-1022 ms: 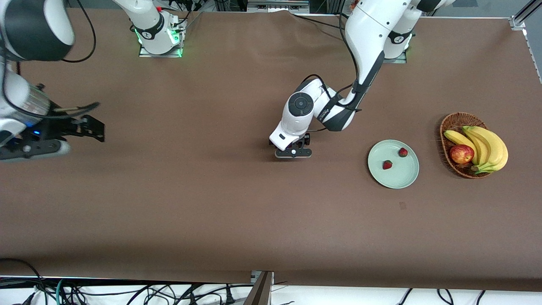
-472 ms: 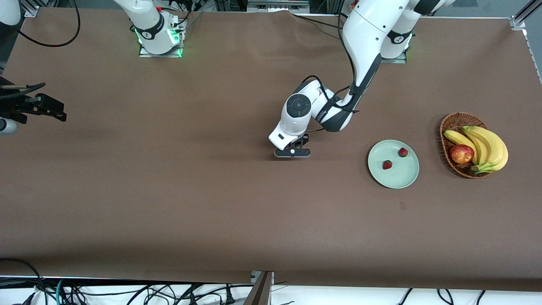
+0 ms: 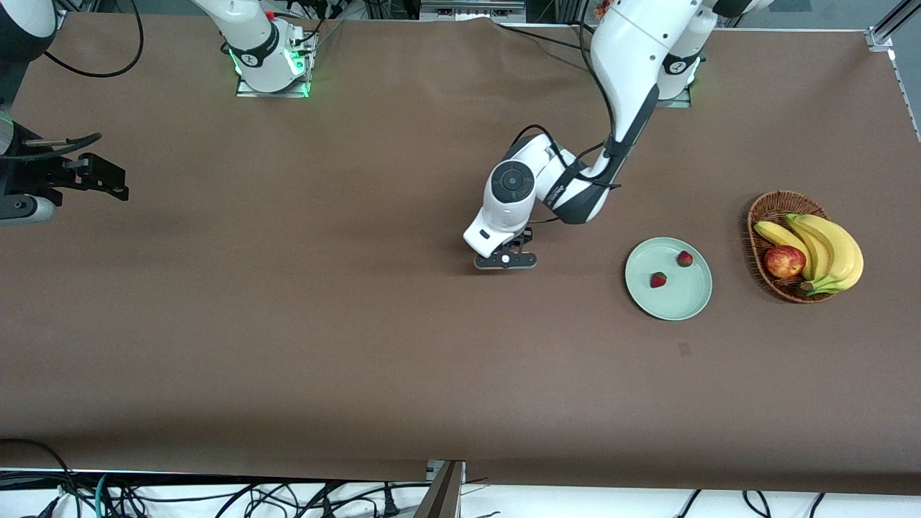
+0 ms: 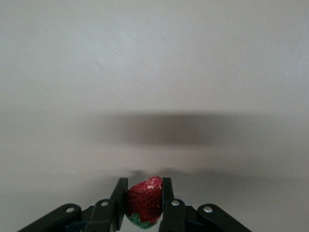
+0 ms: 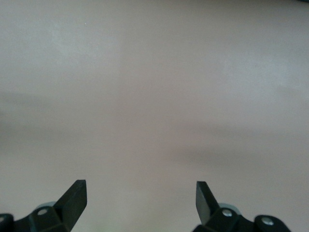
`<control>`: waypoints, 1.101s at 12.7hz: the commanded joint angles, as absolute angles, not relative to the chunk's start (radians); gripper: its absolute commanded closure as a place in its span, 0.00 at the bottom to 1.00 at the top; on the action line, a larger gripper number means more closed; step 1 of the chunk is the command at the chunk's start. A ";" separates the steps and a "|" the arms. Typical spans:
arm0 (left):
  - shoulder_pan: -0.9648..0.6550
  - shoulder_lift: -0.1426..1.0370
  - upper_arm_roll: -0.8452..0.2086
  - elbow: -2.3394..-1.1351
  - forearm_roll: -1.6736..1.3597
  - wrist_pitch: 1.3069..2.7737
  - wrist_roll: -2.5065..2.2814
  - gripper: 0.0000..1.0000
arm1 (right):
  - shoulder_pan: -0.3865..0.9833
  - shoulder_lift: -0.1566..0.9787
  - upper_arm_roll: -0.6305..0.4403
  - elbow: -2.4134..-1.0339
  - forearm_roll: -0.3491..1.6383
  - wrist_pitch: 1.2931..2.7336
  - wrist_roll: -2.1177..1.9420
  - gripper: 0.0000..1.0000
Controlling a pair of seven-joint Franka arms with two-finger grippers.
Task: Collect all strawberries into plate
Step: 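Carry the last strawberry onto the plate and open the left gripper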
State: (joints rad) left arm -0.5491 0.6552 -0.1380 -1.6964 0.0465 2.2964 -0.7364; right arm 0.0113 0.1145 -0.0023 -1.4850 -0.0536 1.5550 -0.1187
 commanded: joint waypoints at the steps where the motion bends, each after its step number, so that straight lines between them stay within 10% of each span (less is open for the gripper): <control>1: -0.459 0.548 -0.141 -1.749 0.060 2.227 -0.573 1.00 | 0.009 0.064 -0.009 -1.509 -0.041 1.563 -0.137 0.00; 14: -0.121 0.365 -0.130 -1.948 0.051 2.187 0.049 1.00 | 0.011 0.058 0.003 -1.511 -0.020 1.471 -0.020 0.00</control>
State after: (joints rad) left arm -0.1562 0.3931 -0.1264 -1.9190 0.0466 2.1905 0.0029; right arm 0.0113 0.0822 -0.0004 -1.4920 -0.0347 1.4766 -0.0346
